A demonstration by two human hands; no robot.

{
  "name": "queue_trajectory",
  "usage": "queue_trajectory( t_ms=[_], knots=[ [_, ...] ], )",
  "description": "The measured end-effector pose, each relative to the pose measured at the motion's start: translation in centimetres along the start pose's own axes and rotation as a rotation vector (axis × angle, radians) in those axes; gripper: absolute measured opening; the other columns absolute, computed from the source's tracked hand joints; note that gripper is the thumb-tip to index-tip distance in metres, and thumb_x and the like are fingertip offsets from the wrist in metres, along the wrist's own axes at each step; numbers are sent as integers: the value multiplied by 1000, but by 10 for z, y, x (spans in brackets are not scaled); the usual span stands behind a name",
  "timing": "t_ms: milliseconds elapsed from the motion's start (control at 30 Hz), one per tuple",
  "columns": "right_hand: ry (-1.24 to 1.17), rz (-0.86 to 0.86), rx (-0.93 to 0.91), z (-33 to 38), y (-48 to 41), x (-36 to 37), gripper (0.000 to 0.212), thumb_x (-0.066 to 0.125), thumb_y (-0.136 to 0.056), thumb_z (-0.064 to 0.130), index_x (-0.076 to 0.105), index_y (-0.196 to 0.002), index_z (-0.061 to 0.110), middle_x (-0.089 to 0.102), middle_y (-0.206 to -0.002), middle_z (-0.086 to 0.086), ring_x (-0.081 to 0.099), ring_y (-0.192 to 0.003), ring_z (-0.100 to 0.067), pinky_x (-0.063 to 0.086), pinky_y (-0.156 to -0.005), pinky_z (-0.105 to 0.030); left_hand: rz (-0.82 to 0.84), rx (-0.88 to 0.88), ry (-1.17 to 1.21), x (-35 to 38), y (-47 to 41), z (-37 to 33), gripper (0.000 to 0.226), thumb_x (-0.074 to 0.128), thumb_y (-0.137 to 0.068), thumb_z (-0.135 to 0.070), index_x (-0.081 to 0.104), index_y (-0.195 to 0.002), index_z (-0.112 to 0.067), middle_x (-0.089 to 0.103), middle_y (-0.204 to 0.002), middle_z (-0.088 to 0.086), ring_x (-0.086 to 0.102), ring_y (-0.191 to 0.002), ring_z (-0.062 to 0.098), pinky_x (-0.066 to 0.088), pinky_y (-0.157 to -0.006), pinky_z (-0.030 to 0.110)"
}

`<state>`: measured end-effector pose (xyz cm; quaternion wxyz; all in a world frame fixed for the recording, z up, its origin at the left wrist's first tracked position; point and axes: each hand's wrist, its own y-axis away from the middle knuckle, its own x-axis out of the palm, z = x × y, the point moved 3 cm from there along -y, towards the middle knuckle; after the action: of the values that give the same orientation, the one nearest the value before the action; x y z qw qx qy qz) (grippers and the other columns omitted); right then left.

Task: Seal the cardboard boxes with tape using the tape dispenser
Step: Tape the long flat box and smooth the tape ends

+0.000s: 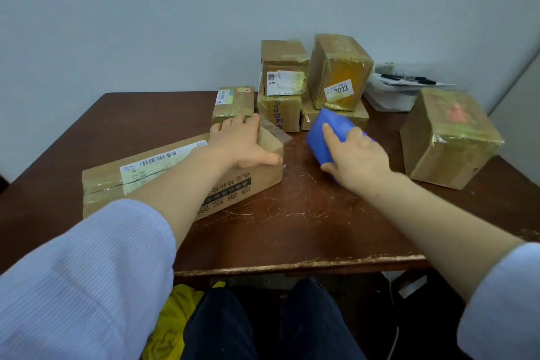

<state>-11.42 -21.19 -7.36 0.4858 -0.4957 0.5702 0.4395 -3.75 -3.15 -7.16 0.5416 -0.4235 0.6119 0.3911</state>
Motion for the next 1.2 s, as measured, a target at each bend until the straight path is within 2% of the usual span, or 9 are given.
queue_trajectory(
  t_ms=[233,300,400,567,700,800,933,1067,1200],
  knots=[
    [53,-66,12,4,-1,28,74,50,-94,47,10,-152,23,40,-124,-18,46,-111,-31,39,-82,-35,38,-71,-27,2,-2,-8,116,64,-65,-71,7,-152,-18,27,-150,13,26,-137,33,19,-112,49],
    [125,-154,17,6,3,27,66,53,-91,49,25,-149,29,37,-134,-22,39,-122,-37,36,-97,-42,47,-102,-24,2,-2,-10,119,65,-65,-69,2,-152,-16,25,-150,15,25,-137,35,21,-110,49],
    [-119,-499,-83,21,15,12,45,67,-85,22,58,-129,19,52,-127,-22,50,-114,-41,43,-91,-45,50,-156,-4,3,-1,-10,127,65,-63,-71,-5,-151,-13,22,-152,15,22,-138,36,22,-109,47],
    [-1182,103,55,59,17,8,37,38,-101,24,53,-70,11,50,-70,-5,47,-62,-19,39,-59,-33,172,-222,348,-12,5,-1,113,59,-69,-75,5,-152,-19,30,-150,12,35,-133,33,34,-105,44],
    [-1375,88,120,80,0,9,45,41,-101,25,38,-58,14,34,-58,0,30,-52,-12,24,-49,-27,51,-292,502,-23,13,19,52,63,-85,-32,47,-127,-7,56,-111,6,53,-99,23,47,-83,34],
    [-1426,27,110,93,-17,2,47,46,-99,26,35,-55,14,32,-56,0,31,-52,-14,25,-50,-29,-75,-361,547,-27,25,36,44,66,-86,-26,53,-119,0,55,-100,3,57,-102,28,47,-84,33],
    [-1391,34,125,102,-37,2,43,50,-96,33,50,-62,7,49,-64,-7,48,-61,-21,38,-57,-30,-115,-553,872,-15,35,62,43,65,-87,-34,47,-113,-5,56,-114,10,57,-103,31,52,-87,44],
    [-1234,171,93,114,-46,-3,56,46,-95,47,55,-120,-1,62,-114,-13,60,-105,-29,49,-90,-40,-121,-566,892,-2,36,62,75,62,-82,-57,45,-131,-2,55,-121,7,55,-112,31,49,-93,47],
    [-944,157,-5,117,-52,-8,58,39,-96,51,53,-123,2,60,-113,-11,55,-95,-24,44,-77,-33,-152,-568,812,7,32,58,96,62,-76,-65,37,-139,3,53,-131,14,52,-118,33,45,-99,45]
  ],
)
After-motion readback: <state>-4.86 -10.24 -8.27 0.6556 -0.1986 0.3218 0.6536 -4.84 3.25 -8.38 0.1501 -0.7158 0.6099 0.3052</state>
